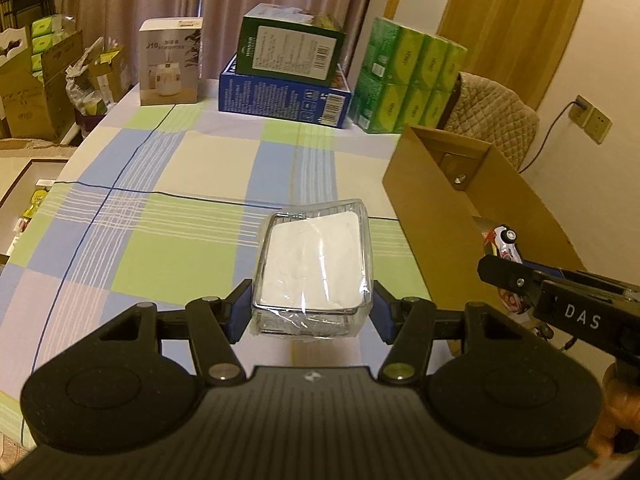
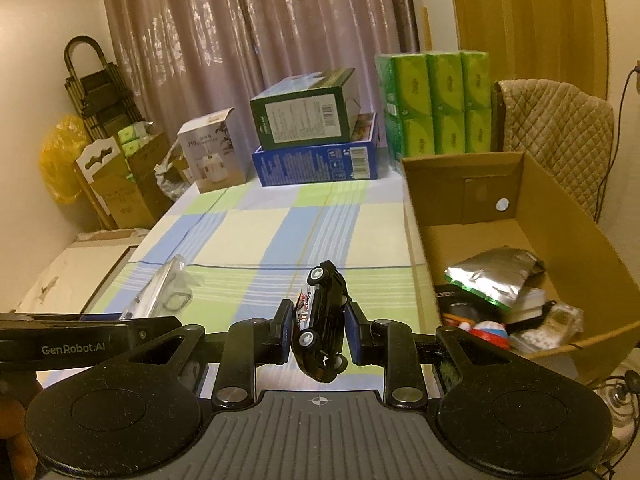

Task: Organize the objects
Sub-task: 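Carry the plastic box with the left tool while the right tool carries the toy car toward the cardboard box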

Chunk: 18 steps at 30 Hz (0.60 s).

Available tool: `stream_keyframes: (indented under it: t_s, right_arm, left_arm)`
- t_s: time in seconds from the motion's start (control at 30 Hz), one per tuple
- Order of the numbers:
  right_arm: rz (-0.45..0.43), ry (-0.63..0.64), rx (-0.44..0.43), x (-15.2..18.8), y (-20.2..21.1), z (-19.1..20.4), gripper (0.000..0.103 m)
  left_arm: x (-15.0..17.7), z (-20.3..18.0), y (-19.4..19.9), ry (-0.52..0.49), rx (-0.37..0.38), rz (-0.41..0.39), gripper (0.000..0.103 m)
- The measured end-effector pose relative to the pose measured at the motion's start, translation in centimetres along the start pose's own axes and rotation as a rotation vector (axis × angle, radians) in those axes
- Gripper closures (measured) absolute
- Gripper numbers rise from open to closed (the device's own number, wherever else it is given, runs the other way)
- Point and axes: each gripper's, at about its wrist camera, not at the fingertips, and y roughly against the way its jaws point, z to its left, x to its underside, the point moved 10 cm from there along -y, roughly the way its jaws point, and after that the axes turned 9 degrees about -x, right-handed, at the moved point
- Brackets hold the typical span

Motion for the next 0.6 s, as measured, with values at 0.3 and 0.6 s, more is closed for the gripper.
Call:
stream_keyframes:
  t_s: [0.3, 0.6]
  right_arm:
    - [-0.013, -0.009, 0.004, 0.3, 1.8, -0.7, 0.079]
    - [-0.021, -0.011, 0.016, 0.5, 3.1, -1.8, 0.079]
  left_arm:
    - [0.8, -2.0, 1.6, -0.03, 0.015, -0.005, 0.048]
    - [0.8, -3.5, 2.1, -0.049, 0.03, -0.008, 0.048]
